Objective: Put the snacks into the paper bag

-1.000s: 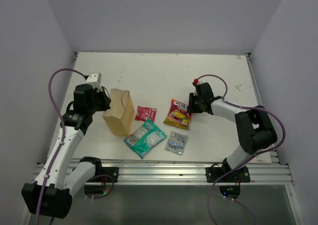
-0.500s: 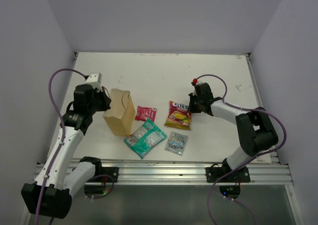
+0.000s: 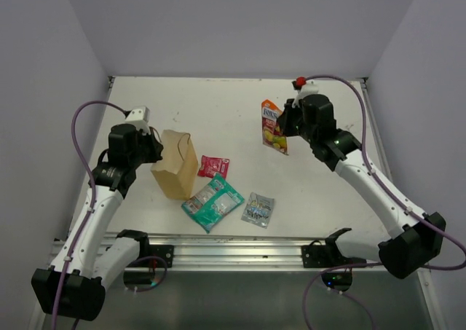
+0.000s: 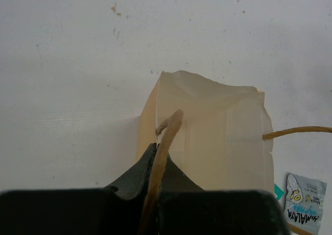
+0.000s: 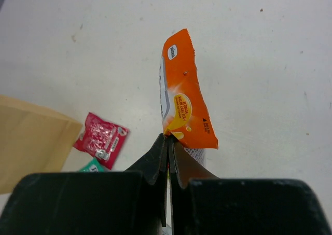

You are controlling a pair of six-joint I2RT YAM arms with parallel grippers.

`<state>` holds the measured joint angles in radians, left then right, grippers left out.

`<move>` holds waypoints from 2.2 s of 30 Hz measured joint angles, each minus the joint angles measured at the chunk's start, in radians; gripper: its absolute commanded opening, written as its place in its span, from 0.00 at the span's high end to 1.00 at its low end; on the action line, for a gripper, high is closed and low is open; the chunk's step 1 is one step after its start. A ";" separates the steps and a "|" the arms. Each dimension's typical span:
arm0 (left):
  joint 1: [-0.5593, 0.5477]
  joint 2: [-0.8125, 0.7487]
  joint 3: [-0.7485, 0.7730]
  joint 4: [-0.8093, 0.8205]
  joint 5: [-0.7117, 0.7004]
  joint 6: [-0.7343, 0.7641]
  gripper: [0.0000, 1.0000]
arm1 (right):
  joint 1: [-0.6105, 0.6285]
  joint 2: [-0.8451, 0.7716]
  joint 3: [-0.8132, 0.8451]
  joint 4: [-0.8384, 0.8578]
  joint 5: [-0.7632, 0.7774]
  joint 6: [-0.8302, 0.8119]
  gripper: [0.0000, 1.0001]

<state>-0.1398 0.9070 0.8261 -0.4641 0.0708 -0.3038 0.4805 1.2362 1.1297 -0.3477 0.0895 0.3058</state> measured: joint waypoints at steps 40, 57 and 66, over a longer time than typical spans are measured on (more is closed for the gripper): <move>-0.014 -0.044 -0.008 -0.001 0.008 0.000 1.00 | 0.794 0.626 0.988 -0.100 0.535 -0.199 1.00; -0.019 -0.052 -0.021 0.000 0.021 0.000 1.00 | 0.796 0.843 1.036 -0.103 0.663 -0.183 1.00; -0.019 -0.052 -0.021 0.000 0.026 0.000 1.00 | 0.796 0.917 1.176 -0.108 0.714 -0.190 1.00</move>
<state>-0.1585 0.8551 0.8047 -0.4641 0.0963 -0.3035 1.2762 2.1536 2.3054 -0.4553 0.8032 0.1154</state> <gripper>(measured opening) 0.008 0.010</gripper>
